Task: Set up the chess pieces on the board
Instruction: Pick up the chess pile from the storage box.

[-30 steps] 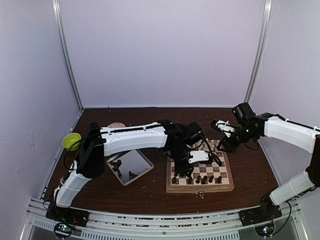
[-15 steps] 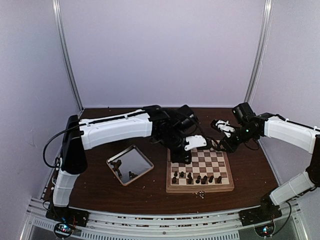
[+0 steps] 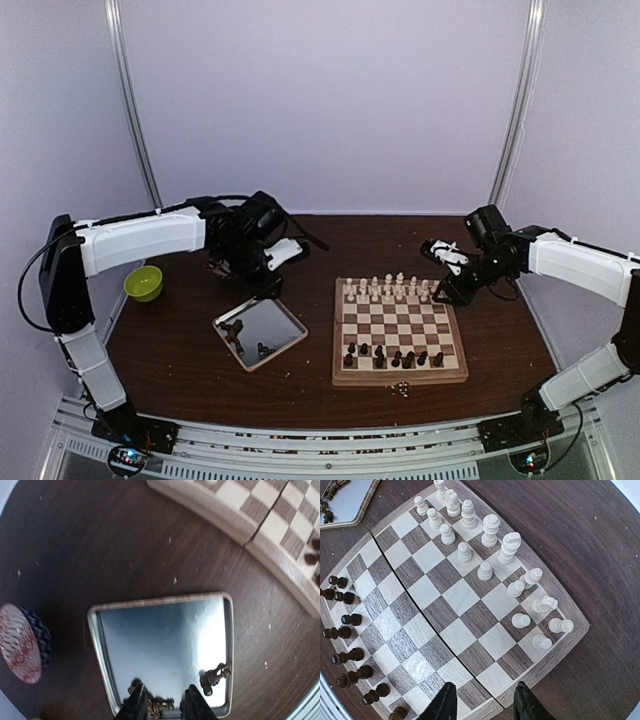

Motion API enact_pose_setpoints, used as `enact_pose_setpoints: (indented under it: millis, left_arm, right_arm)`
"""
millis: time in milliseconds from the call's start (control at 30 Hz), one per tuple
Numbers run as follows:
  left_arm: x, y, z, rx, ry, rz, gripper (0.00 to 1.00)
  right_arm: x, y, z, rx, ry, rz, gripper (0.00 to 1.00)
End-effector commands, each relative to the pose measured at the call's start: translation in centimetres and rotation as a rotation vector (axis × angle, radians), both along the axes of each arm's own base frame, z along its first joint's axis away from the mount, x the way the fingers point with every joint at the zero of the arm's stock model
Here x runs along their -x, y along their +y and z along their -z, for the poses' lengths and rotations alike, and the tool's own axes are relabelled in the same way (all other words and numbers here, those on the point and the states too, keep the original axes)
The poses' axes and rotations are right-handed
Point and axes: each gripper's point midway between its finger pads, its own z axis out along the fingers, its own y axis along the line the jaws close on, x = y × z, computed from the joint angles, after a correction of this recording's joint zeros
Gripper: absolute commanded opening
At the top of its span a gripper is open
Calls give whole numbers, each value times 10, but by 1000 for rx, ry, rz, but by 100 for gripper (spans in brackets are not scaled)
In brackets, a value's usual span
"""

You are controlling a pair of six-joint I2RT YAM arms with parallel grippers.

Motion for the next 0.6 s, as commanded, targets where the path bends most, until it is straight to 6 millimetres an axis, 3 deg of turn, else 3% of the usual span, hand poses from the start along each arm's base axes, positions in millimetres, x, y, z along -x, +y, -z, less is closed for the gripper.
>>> enact_pose_setpoints:
  millis: [0,133,367,567]
  left_arm:
    - [19,33,18,-52,26,-105,29]
    - [35,56,42,-77,100,-178,33]
    - [18,97,60,-97,102,-456,33]
    - [12,105,73,-130,121,-514,27]
  right_arm:
    - [-4,6,-6,-22,2,-17,40]
    - [-3,9,-2,-25,21,-27,40]
    - [-2,9,-2,-23,21,-33,40]
    - [-1,9,-2,-22,21,-35,40]
